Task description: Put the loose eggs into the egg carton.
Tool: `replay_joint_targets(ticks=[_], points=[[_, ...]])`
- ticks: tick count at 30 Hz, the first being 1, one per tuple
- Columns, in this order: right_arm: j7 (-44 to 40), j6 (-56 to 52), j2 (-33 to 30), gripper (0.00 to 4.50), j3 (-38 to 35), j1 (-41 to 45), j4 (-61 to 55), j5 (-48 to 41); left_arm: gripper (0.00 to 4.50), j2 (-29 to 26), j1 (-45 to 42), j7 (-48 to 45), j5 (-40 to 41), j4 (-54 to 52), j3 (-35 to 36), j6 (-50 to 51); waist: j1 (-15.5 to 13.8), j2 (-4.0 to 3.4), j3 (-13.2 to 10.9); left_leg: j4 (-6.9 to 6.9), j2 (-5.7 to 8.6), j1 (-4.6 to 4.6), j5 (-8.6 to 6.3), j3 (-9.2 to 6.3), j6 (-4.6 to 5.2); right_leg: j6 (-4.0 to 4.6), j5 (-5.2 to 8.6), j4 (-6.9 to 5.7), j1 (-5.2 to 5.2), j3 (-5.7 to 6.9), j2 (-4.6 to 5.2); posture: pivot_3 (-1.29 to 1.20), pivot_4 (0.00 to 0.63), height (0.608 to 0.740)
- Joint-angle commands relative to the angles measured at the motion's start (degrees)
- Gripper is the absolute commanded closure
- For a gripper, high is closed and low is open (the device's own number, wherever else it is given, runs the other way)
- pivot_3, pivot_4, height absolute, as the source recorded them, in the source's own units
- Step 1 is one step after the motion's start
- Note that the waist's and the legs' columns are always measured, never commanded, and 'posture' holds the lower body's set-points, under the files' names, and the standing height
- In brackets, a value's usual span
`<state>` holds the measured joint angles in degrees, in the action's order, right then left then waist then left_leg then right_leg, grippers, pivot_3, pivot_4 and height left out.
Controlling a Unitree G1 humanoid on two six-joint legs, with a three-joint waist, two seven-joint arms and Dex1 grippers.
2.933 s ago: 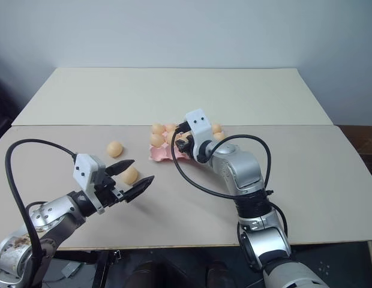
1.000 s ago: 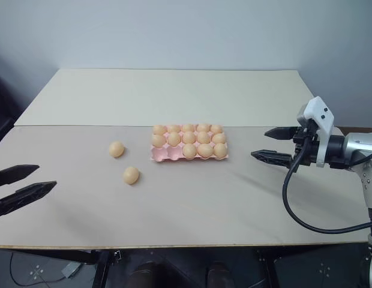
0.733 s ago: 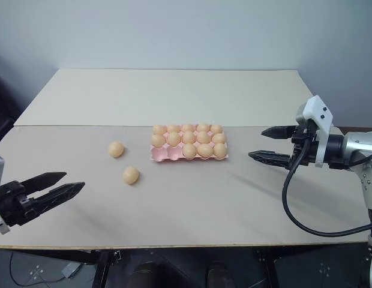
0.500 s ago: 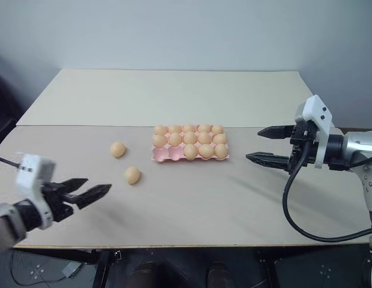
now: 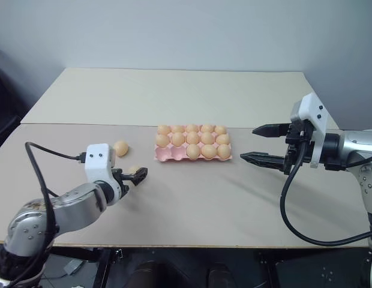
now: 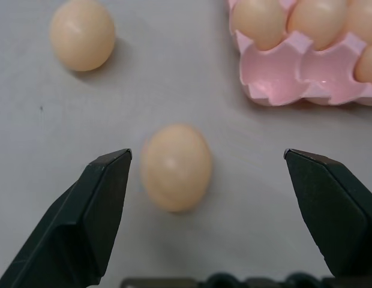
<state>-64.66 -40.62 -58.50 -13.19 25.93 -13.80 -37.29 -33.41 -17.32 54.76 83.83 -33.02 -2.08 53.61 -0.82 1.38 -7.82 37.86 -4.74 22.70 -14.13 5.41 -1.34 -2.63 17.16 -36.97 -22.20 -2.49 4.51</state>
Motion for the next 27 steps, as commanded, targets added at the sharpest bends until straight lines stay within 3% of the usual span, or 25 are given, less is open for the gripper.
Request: replay_joint_targets(ticks=[1,9,26,27], points=[[0.45,-0.74,-0.77,0.03,-1.80,0.31,-2.01,-1.59,0.07,3.19,-2.99,3.10,-3.26,1.97,-0.80,-0.48,0.00,0.00,0.00,0.01,0.00,0.00,0.02,-0.01,-0.03,0.00,0.00,0.00,0.01,0.00,0.00,0.00,0.150,0.740],[2.05,-3.49,-0.71,0.03,-2.26,0.29,-3.91,-3.27,0.07,10.12,-6.99,5.16,-8.54,7.81,-0.98,2.71,-0.01,0.01,0.00,0.01,0.03,0.02,0.13,-0.03,-0.22,-0.01,0.00,0.02,0.03,0.03,0.01,0.00,0.150,0.740],[4.94,-6.48,-1.23,0.03,-3.22,-0.44,-6.41,-4.97,0.07,18.34,-7.96,2.86,-16.80,13.74,3.28,9.20,-0.03,0.02,0.01,0.01,0.05,0.04,0.15,-0.08,-0.25,-0.02,-0.01,0.02,0.03,0.07,0.02,0.00,0.150,0.740],[5.15,-6.56,-1.22,0.01,-3.23,-0.45,-6.47,-5.06,0.25,18.76,-7.79,2.57,-17.37,13.69,3.63,9.66,-0.03,0.02,0.01,0.01,0.05,0.04,0.15,-0.08,-0.25,-0.02,-0.01,0.02,0.03,0.07,0.02,0.00,0.150,0.740]])
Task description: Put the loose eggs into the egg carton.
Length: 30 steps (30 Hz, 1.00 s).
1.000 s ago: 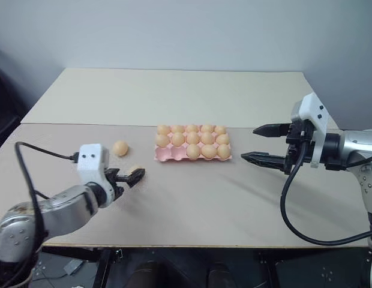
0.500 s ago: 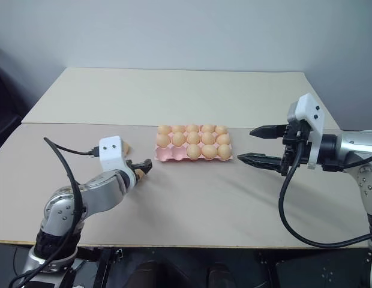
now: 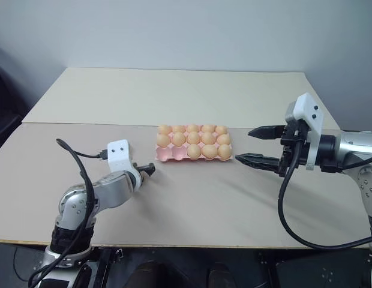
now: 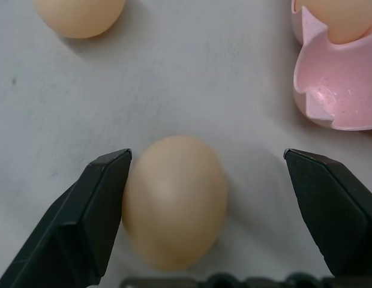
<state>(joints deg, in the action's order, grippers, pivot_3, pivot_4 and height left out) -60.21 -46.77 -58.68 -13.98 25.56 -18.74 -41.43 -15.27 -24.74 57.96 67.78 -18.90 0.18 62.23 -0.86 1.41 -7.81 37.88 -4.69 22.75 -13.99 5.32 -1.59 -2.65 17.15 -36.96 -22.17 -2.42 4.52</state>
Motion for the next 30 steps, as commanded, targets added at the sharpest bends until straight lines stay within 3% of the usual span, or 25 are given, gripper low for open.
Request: replay_joint_targets(ticks=[1,9,15,20,30], points=[[0.84,-0.47,-1.09,0.00,-2.51,-0.19,-1.63,-1.04,0.45,0.97,-0.13,-0.95,-1.86,-0.63,1.69,1.47,0.01,0.00,0.00,0.00,0.00,0.00,0.00,0.00,0.00,0.00,0.00,0.00,0.00,0.00,0.00,0.00,0.150,0.740],[1.68,-0.56,-1.22,0.00,-2.73,-0.88,-2.21,-1.80,2.70,3.19,-0.02,-3.80,-6.28,-1.47,4.21,4.97,0.04,0.01,0.00,0.00,0.00,0.02,0.00,-0.01,0.00,-0.01,0.00,0.01,0.00,0.01,0.00,0.00,0.150,0.740],[1.91,-0.62,-1.34,0.00,-3.01,-0.76,-2.54,-2.05,2.77,3.13,-1.72,-8.50,-11.21,-3.38,3.50,6.73,0.02,0.01,0.00,0.00,0.01,0.02,0.00,-0.02,0.00,-0.01,0.00,0.01,0.00,0.02,0.00,0.00,0.150,0.740],[2.29,-0.90,-1.19,0.00,-3.66,-1.32,-3.50,-2.48,2.78,-0.81,-10.98,-20.12,-20.74,-6.05,-5.25,4.18,-0.28,0.03,-0.01,0.00,0.04,0.09,0.02,-0.06,-0.03,-0.02,-0.01,0.04,-0.02,0.07,0.00,0.00,0.150,0.740],[3.26,-1.56,-1.99,0.00,-5.13,-2.19,-4.90,-4.15,2.78,8.22,-19.69,-35.35,-36.40,9.21,-13.78,-5.12,-0.37,0.04,-0.02,-0.01,0.08,0.14,0.00,-0.08,0.01,-0.06,-0.03,0.16,-0.03,0.05,0.01,0.00,0.150,0.740]])
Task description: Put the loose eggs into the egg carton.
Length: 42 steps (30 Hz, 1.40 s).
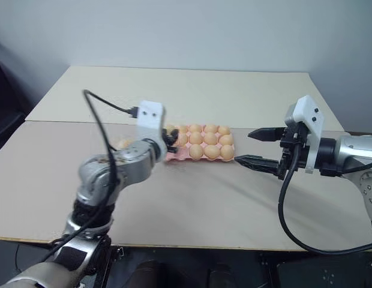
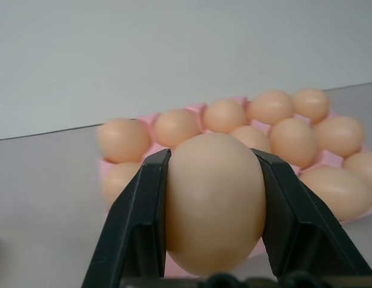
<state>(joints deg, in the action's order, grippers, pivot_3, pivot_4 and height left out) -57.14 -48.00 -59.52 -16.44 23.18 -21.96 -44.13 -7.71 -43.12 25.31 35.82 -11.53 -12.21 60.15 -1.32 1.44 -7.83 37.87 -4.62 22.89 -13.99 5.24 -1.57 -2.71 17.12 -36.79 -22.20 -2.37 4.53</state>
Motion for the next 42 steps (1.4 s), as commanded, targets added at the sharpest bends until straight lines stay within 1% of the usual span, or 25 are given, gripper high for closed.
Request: replay_joint_targets(ticks=[1,5,11,13,21,23,24,28,30,33,37,40,42], points=[[0.24,-0.50,-1.32,0.00,-3.01,-0.04,-1.96,-1.65,2.78,1.38,-1.41,-3.71,-6.05,3.50,-2.06,-4.16,0.23,0.00,0.00,0.00,0.00,0.00,0.00,0.00,0.00,0.00,0.00,0.00,0.00,0.00,0.00,0.00,0.150,0.740],[0.51,-1.23,-2.14,0.00,-4.83,-1.68,-3.08,-2.30,2.78,4.22,-1.10,-6.35,-11.14,7.61,-2.56,-6.08,0.28,0.02,-0.01,-0.01,-0.01,0.05,-0.01,-0.04,0.01,0.00,0.00,0.02,-0.02,0.02,-0.01,0.00,0.150,0.740],[1.45,-1.88,-2.60,0.00,-6.40,-3.55,-4.14,-3.56,2.78,6.34,0.28,-9.19,-16.50,10.85,-1.05,-6.95,0.28,0.03,-0.02,0.00,0.00,0.07,-0.04,-0.05,0.07,-0.01,0.00,0.00,-0.04,0.02,0.00,0.00,0.150,0.740],[1.62,-2.02,-2.60,0.00,-6.60,-3.95,-4.44,-3.82,2.78,6.69,0.77,-10.34,-18.22,11.64,-0.92,-7.80,0.35,0.03,-0.02,0.00,0.00,0.06,-0.16,-0.06,0.28,-0.02,0.00,-0.01,-0.03,0.02,0.00,0.00,0.150,0.740],[2.21,-2.36,-2.80,0.00,-6.55,-3.84,-4.79,-4.44,2.78,9.28,1.73,-12.81,-22.95,12.69,0.50,-9.24,0.28,0.03,-0.02,0.00,0.00,0.08,-0.16,-0.06,0.29,-0.02,-0.01,-0.01,-0.04,0.03,0.00,0.00,0.150,0.740],[2.29,-2.21,-2.92,0.00,-6.37,-3.78,-4.70,-4.46,2.06,9.70,1.75,-13.63,-23.60,12.75,0.92,-8.99,0.29,0.03,-0.02,0.00,0.00,0.07,-0.17,-0.06,0.29,-0.02,-0.01,-0.02,-0.04,0.02,0.00,0.00,0.150,0.740],[2.32,-2.15,-2.97,0.00,-6.31,-3.77,-4.67,-4.47,1.84,9.90,1.76,-13.97,-23.87,12.76,1.15,-8.88,0.29,0.03,-0.02,0.00,0.00,0.07,-0.17,-0.06,0.29,-0.02,-0.01,-0.02,-0.04,0.02,0.00,0.00,0.150,0.740],[2.37,-1.92,-3.10,0.00,-6.10,-3.74,-4.46,-4.41,0.51,10.57,2.00,-14.56,-25.58,11.76,1.52,-7.78,0.26,0.03,-0.02,0.01,0.00,0.07,-0.18,-0.07,0.31,-0.02,-0.01,-0.02,-0.04,0.02,0.00,0.00,0.150,0.740],[2.36,-1.89,-3.12,0.00,-6.12,-3.90,-4.51,-4.36,0.03,10.52,2.37,-15.14,-25.96,10.05,1.74,-6.49,0.25,0.03,-0.02,0.00,0.00,0.08,-0.18,-0.07,0.31,-0.02,-0.01,-0.02,-0.04,0.03,0.00,0.00,0.150,0.740],[2.33,-1.83,-3.11,0.00,-5.96,-3.82,-4.44,-4.29,0.03,10.11,3.02,-16.07,-26.32,6.31,2.39,-3.76,0.27,0.03,-0.02,0.00,0.00,0.07,-0.18,-0.07,0.31,-0.02,-0.01,-0.02,-0.04,0.02,0.00,0.00,0.150,0.740],[2.19,-1.58,-3.08,0.00,-5.44,-3.47,-4.10,-4.03,0.03,8.32,3.65,-18.24,-25.37,-2.12,4.25,2.88,0.41,0.03,-0.02,0.01,-0.01,0.06,-0.18,-0.07,0.31,-0.02,-0.01,-0.07,-0.05,0.02,0.00,0.00,0.150,0.740],[1.96,-1.26,-3.01,0.00,-4.86,-3.15,-3.70,-3.71,0.03,6.04,3.08,-20.40,-23.44,-10.50,8.36,10.60,0.61,0.02,-0.01,0.00,-0.02,0.06,-0.18,-0.08,0.31,-0.02,0.00,-0.08,-0.05,0.01,-0.01,0.00,0.150,0.740],[1.83,-0.99,-2.91,0.00,-4.35,-2.95,-3.40,-3.39,0.03,3.66,2.84,-22.25,-21.86,-15.91,12.89,16.66,0.67,0.02,-0.01,0.00,-0.02,0.05,-0.18,-0.09,0.31,-0.03,0.00,-0.10,-0.05,0.01,-0.01,0.00,0.150,0.740]])
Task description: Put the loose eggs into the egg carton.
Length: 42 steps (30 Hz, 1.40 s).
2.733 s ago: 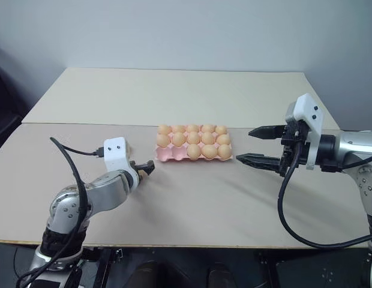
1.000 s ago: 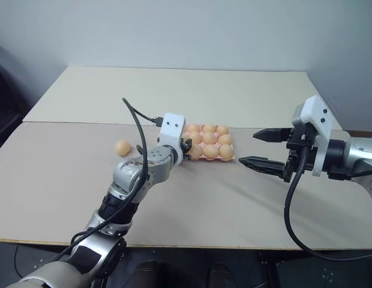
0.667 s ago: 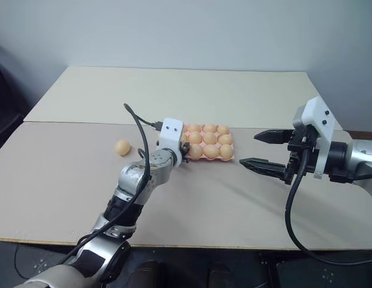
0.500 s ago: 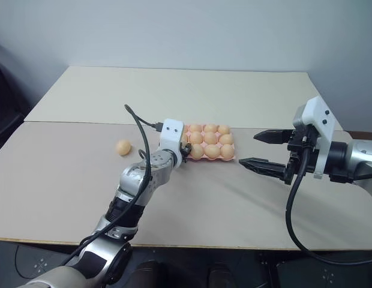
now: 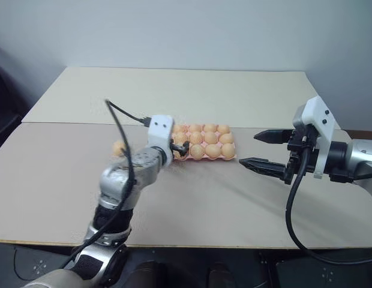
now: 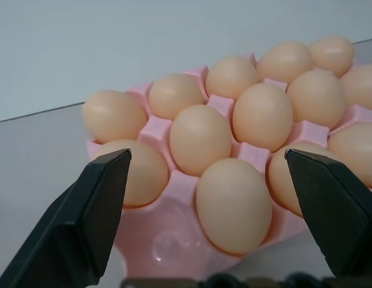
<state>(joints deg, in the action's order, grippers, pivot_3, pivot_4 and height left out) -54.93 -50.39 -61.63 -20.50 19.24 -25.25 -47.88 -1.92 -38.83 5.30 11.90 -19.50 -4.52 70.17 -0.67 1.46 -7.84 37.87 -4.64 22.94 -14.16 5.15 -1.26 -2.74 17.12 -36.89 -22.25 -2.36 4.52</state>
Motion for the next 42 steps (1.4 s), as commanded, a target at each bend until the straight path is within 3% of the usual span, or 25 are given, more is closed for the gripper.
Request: replay_joint_targets(ticks=[1,4,7,14,19,23,31,42], points=[[-0.50,1.57,-0.73,0.00,-0.04,1.12,0.13,0.53,0.03,-3.34,-1.42,-3.42,2.95,-10.24,7.72,9.50,0.05,0.00,0.00,0.00,0.00,-0.01,0.00,0.00,0.00,0.00,0.00,-0.01,0.00,0.00,-0.01,0.00,0.150,0.740],[-0.88,2.08,-0.54,0.00,0.88,1.64,0.75,1.08,0.03,-8.81,-0.66,-9.59,6.86,-16.62,17.40,18.93,0.19,0.00,0.00,0.00,-0.02,-0.04,0.00,-0.01,0.00,0.00,0.00,-0.04,0.00,-0.01,-0.03,0.00,0.150,0.740],[-1.17,2.64,-0.07,0.00,2.18,2.48,1.41,1.29,0.03,-18.05,4.23,-17.45,12.00,-19.80,24.58,22.22,0.45,-0.03,0.02,0.00,-0.04,-0.05,0.00,-0.01,-0.01,0.00,0.00,-0.04,-0.01,0.00,-0.04,0.00,0.150,0.740],[-2.36,4.38,1.36,0.00,6.26,5.92,3.53,2.91,0.03,-38.68,10.85,-32.02,20.14,-15.12,33.50,22.15,-0.02,0.12,-0.05,0.02,-0.07,-0.07,0.00,-0.05,0.00,0.00,0.01,-0.08,0.01,0.07,-0.05,0.00,0.150,0.740],[-2.74,4.89,1.77,0.00,7.10,6.20,3.88,3.37,0.03,-48.24,12.38,-39.33,22.89,-8.44,35.39,16.88,0.02,0.12,-0.06,-0.04,-0.06,0.00,-0.04,-0.04,0.06,0.01,0.01,0.03,-0.06,0.06,-0.04,0.00,0.150,0.740],[-2.73,4.97,2.01,0.00,7.31,6.47,3.89,3.38,0.03,-49.53,10.28,-39.72,21.25,-0.69,30.36,10.34,-0.07,0.12,-0.05,-0.03,-0.06,-0.03,-0.05,-0.02,0.08,0.02,0.01,-0.03,-0.05,0.05,-0.05,0.00,0.150,0.740],[-2.38,4.04,2.06,0.00,6.49,6.07,2.57,3.05,0.03,-43.97,1.98,-37.11,13.85,15.96,16.11,-4.64,-0.10,0.12,-0.05,-0.01,-0.05,0.12,-0.06,-0.01,0.09,0.02,0.01,-0.09,-0.14,0.05,-0.06,0.00,0.150,0.740],[-1.66,2.96,1.53,0.00,4.99,4.52,1.29,2.35,0.03,-37.49,-5.02,-34.82,7.11,30.39,8.56,-12.96,-0.04,0.12,-0.05,0.06,-0.05,0.20,-0.05,0.01,0.09,0.02,0.00,-0.14,-0.25,0.05,-0.06,0.00,0.150,0.740]])
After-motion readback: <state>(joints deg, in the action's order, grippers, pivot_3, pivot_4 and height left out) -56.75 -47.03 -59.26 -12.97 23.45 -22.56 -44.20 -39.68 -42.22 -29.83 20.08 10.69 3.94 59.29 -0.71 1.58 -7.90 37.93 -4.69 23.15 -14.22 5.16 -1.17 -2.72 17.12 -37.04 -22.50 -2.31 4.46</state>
